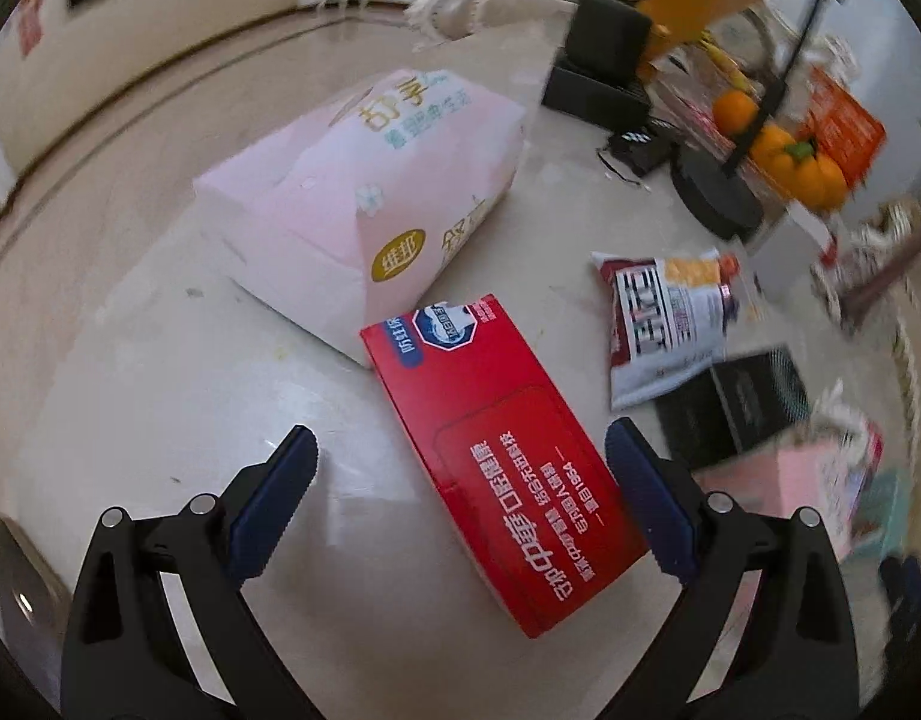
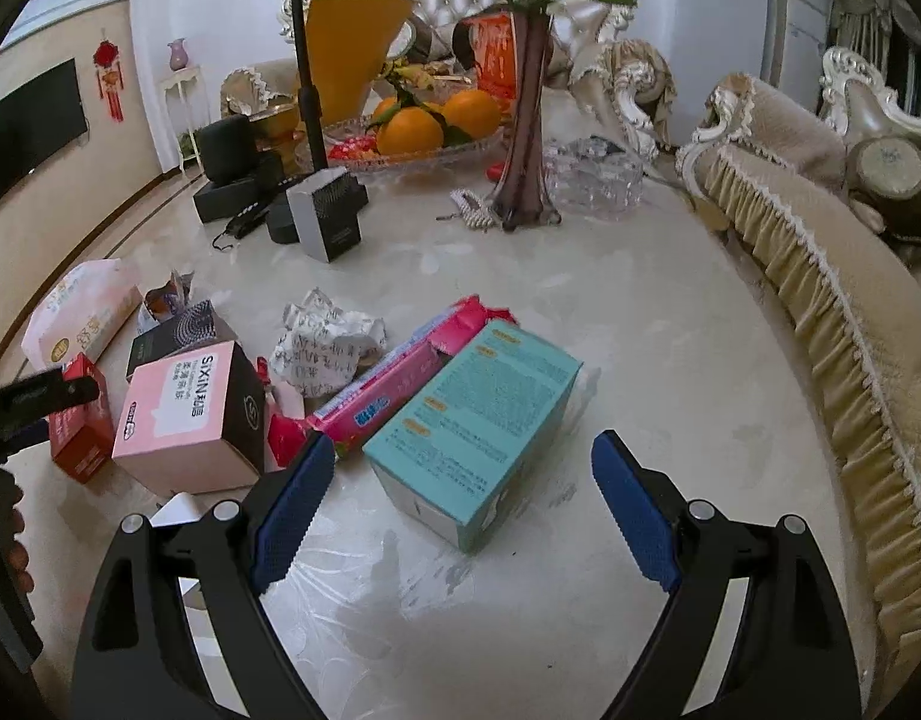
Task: Collect trash
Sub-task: 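Move both tools back over the table toward the red and teal boxes, then grasp the red toothpaste box with the left tool while the right tool grasps the teal box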
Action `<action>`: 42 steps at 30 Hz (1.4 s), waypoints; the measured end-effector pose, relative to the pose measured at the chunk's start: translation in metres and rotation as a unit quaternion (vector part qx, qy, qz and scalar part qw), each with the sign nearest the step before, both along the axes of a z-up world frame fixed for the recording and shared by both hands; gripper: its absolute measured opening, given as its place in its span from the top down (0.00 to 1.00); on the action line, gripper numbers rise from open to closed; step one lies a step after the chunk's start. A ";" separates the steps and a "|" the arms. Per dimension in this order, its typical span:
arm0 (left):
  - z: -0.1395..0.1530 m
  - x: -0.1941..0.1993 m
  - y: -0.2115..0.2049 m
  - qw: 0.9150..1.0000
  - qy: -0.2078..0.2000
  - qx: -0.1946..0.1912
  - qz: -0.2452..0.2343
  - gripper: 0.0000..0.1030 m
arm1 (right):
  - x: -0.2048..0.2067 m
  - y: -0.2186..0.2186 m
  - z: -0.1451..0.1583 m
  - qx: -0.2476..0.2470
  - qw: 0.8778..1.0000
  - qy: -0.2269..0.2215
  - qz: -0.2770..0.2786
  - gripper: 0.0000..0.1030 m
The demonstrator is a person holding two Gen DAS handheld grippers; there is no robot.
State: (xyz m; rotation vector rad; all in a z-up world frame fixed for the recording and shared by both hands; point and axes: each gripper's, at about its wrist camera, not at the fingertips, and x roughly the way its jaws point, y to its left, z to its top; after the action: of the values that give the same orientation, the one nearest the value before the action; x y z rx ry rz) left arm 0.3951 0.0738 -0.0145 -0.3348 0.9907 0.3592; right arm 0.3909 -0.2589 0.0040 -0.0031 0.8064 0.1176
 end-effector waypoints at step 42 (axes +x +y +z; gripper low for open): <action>-0.001 -0.028 -0.010 0.990 -0.017 0.012 -0.143 0.49 | -0.020 -0.004 -0.013 -0.018 1.000 0.016 -0.008 0.53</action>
State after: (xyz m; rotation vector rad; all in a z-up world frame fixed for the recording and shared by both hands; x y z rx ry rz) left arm 0.3671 0.0633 -0.0156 -0.1733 0.9854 0.1045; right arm 0.3713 -0.2631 -0.0088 -0.0284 0.8396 0.0892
